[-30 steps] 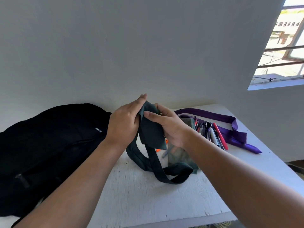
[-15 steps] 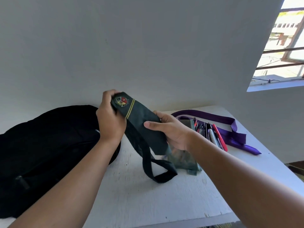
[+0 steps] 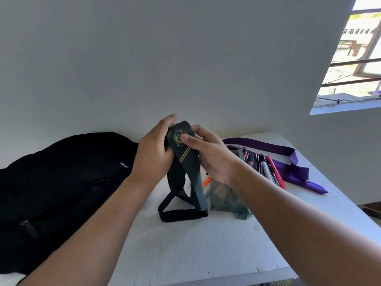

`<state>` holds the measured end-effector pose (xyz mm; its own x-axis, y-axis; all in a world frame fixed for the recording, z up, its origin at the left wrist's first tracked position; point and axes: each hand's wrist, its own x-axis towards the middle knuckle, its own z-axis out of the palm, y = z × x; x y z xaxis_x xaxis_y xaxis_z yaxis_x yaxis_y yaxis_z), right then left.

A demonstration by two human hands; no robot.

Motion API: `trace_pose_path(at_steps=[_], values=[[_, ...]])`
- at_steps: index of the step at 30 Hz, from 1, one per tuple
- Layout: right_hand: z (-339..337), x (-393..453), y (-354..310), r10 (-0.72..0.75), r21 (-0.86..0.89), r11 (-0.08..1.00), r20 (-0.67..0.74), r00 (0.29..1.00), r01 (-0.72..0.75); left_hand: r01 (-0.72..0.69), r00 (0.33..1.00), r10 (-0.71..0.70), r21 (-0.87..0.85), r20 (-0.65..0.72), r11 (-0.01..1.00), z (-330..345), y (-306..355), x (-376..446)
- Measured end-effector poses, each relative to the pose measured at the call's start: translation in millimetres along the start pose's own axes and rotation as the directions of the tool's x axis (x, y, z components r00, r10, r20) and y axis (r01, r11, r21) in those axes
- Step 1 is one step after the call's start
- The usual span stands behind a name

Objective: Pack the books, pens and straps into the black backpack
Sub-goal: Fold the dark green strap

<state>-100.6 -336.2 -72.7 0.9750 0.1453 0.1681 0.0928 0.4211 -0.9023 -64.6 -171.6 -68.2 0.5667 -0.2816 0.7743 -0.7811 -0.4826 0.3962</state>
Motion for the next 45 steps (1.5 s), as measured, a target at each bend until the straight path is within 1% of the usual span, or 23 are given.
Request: trace_pose_path(at_steps=[2, 4, 5, 6, 7, 9, 10, 11, 13, 14, 15, 17, 19, 21, 23, 25, 27, 30, 33, 36, 38, 42, 45], values=[[1.8, -0.8, -2.9, -0.015, 0.081, 0.997, -0.009, 1.000, 0.015, 0.053, 0.998, -0.052, -0.019, 0.031, 0.998, 4.3, -2.5, -3.8], [4.7, -1.1, -4.6, -0.017, 0.105, 0.994, -0.006, 1.000, 0.017, 0.196, 0.980, -0.192, -0.125, 0.044, 0.973, 8.6, -2.6, -6.2], [5.2, -1.2, -5.3, -0.019, 0.111, 0.994, -0.008, 1.000, 0.020, 0.299, 0.954, -0.290, -0.242, 0.075, 0.923, 10.1, -0.6, -5.7], [5.4, -0.9, -6.1, -0.024, 0.112, 0.993, -0.011, 1.000, 0.025, 0.394, 0.919, -0.371, -0.366, 0.135, 0.843, 11.2, 1.7, -4.9], [5.5, 0.1, -6.2, -0.026, 0.106, 0.994, -0.017, 1.000, 0.028, 0.462, 0.887, -0.415, -0.447, 0.205, 0.766, 12.0, 3.2, -4.1], [4.7, 0.4, -5.4, -0.022, 0.080, 0.996, -0.033, 0.999, 0.024, 0.518, 0.855, -0.441, -0.455, 0.271, 0.724, 13.6, 1.0, -2.7], [3.7, 0.3, -4.2, -0.020, 0.076, 0.997, -0.036, 0.999, 0.022, 0.534, 0.845, -0.481, -0.440, 0.235, 0.722, 14.4, -1.9, -1.7], [2.4, 0.4, -2.2, -0.016, 0.076, 0.997, -0.035, 0.999, 0.019, 0.547, 0.828, -0.540, -0.432, 0.152, 0.717, 14.1, -6.1, 0.4], [-0.8, -0.6, 4.3, 0.003, 0.049, 0.999, -0.036, 0.999, -0.001, 0.522, 0.791, -0.608, -0.440, -0.070, 0.731, 10.1, -12.0, 6.1], [-2.2, -2.2, 8.0, 0.016, 0.022, 1.000, -0.038, 0.999, -0.015, 0.481, 0.797, -0.585, -0.430, -0.148, 0.764, 6.7, -11.1, 9.6], [-3.3, -3.2, 11.0, 0.030, -0.003, 1.000, -0.042, 0.999, -0.030, 0.425, 0.827, -0.529, -0.405, -0.190, 0.810, 3.4, -8.0, 13.3], [-3.8, -3.7, 12.6, 0.050, -0.016, 0.999, -0.053, 0.997, -0.051, 0.301, 0.902, -0.379, -0.326, -0.208, 0.896, -1.5, 1.7, 19.4], [-2.7, -1.9, 8.8, 0.054, 0.012, 0.998, -0.051, 0.997, -0.054, 0.180, 0.946, -0.234, -0.235, -0.225, 0.955, -3.9, 11.9, 25.7], [-0.2, -0.5, 1.4, 0.056, -0.002, 0.998, -0.034, 0.998, -0.056, 0.079, 0.956, -0.125, -0.176, -0.267, 0.981, -4.0, 15.0, 32.4], [0.3, 0.0, -3.2, 0.060, -0.031, 0.998, -0.030, 0.998, -0.061, 0.037, 0.957, -0.083, -0.166, -0.277, 0.985, -4.3, 12.3, 37.6], [-0.6, -0.8, -4.4, 0.057, -0.028, 0.998, -0.046, 0.997, -0.059, 0.070, 0.968, -0.131, -0.266, -0.216, 0.961, -6.2, 13.3, 39.5], [-3.8, -2.1, -3.2, 0.043, -0.014, 0.999, -0.070, 0.997, -0.044, 0.163, 0.972, -0.211, -0.351, -0.104, 0.922, -9.6, 16.8, 38.0], [-5.9, -6.2, -3.7, 0.063, -0.075, 0.995, -0.101, 0.993, -0.071, 0.243, 0.968, -0.250, -0.297, 0.012, 0.924, -14.2, 15.4, 34.9], [-1.4, -7.7, -5.8, 0.087, -0.094, 0.991, -0.086, 0.993, -0.095, 0.225, 0.974, -0.213, -0.242, 0.074, 0.944, -17.1, 16.5, 33.9], [9.2, -5.4, -14.1, 0.059, -0.100, 0.993, -0.073, 0.996, -0.066, 0.190, 0.975, -0.163, -0.191, 0.150, 0.963, -15.7, 24.0, 33.1], [15.9, -3.8, -19.8, 0.025, -0.110, 0.994, -0.058, 0.998, -0.031, 0.202, 0.968, -0.162, -0.213, 0.191, 0.956, -15.1, 29.7, 31.7], [18.8, -3.5, -20.6, -0.002, -0.111, 0.994, -0.076, 0.997, -0.006, 0.260, 0.957, -0.203, -0.302, 0.207, 0.917, -18.8, 31.1, 31.7], [23.0, -6.5, -16.7, -0.013, -0.050, 0.999, -0.083, 0.996, 0.009, 0.367, 0.915, -0.267, -0.349, 0.303, 0.862, -25.8, 17.0, 25.2]])
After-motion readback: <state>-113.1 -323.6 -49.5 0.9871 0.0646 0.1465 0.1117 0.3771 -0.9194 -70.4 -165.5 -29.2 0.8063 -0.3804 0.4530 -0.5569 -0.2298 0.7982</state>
